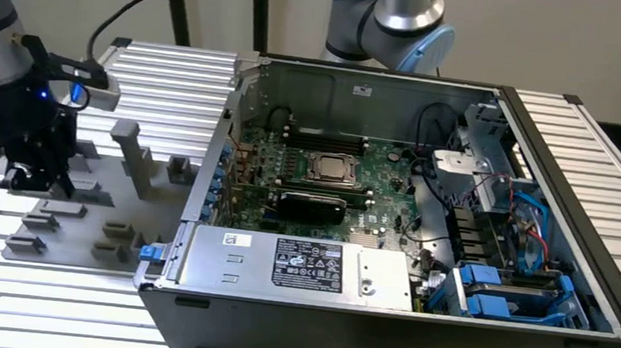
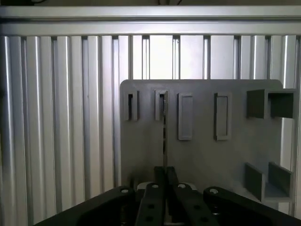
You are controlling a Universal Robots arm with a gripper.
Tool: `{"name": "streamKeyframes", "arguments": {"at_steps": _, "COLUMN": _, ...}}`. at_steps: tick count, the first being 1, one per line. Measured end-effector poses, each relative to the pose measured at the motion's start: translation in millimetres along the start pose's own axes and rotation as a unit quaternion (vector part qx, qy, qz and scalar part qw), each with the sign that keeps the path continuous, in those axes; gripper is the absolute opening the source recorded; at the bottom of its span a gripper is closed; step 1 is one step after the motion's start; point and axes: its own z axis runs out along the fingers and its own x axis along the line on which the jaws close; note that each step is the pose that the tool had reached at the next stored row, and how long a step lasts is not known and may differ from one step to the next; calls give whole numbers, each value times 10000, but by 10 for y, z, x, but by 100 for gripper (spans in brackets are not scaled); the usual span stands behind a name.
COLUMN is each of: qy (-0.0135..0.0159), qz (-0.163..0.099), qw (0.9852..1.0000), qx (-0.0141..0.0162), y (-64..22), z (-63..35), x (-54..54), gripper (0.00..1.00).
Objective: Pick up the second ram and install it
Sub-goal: 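Pick up the second ram and move it above second insertion slot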
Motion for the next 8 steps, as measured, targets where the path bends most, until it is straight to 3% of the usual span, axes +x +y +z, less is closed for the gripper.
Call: {"name": "streamKeyframes", "arguments": {"at_steps": 8, "qy": 0, "qz": 0, "qw": 10000, "qx": 1, "y": -14, "z": -365, "x": 3, "gripper": 0}}
